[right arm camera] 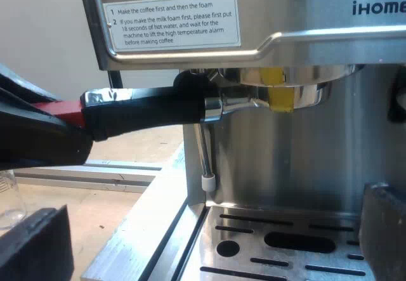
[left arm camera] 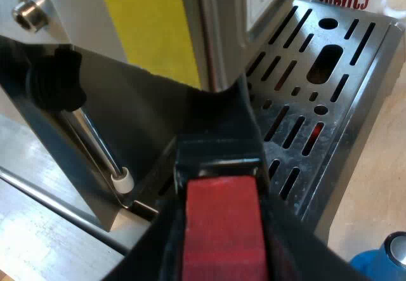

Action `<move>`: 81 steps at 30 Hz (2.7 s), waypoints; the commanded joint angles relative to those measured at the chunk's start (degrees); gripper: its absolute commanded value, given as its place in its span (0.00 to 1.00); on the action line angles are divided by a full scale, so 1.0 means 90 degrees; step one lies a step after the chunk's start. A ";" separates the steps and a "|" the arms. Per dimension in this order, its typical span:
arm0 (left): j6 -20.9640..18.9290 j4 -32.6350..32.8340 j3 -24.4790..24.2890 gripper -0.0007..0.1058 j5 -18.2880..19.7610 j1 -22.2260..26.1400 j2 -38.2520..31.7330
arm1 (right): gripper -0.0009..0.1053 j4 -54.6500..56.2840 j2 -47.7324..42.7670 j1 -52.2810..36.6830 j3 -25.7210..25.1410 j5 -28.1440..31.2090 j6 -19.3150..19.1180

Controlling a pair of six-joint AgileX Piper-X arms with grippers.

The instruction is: Put the handle in the coffee machine

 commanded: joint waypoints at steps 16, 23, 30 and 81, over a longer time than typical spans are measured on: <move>0.0047 -0.0334 -0.0147 0.01 0.0716 -0.0031 -0.0133 | 0.88 -0.0086 -0.0019 -0.0017 -0.0018 -0.0031 -0.0075; 0.0047 -0.0334 -0.0147 0.01 0.0716 -0.0031 -0.0133 | 0.88 0.0483 -0.0019 -0.0218 -0.0018 -0.0171 -0.0075; 0.0047 -0.0334 -0.0147 0.01 0.0716 -0.0031 -0.0133 | 0.54 0.0906 -0.0019 -0.0857 -0.0018 -0.1305 -0.0035; 0.0036 -0.0327 -0.0147 0.01 0.0716 -0.0031 -0.0133 | 0.43 -0.2193 0.2849 -0.2241 -0.1579 -0.1212 -0.0528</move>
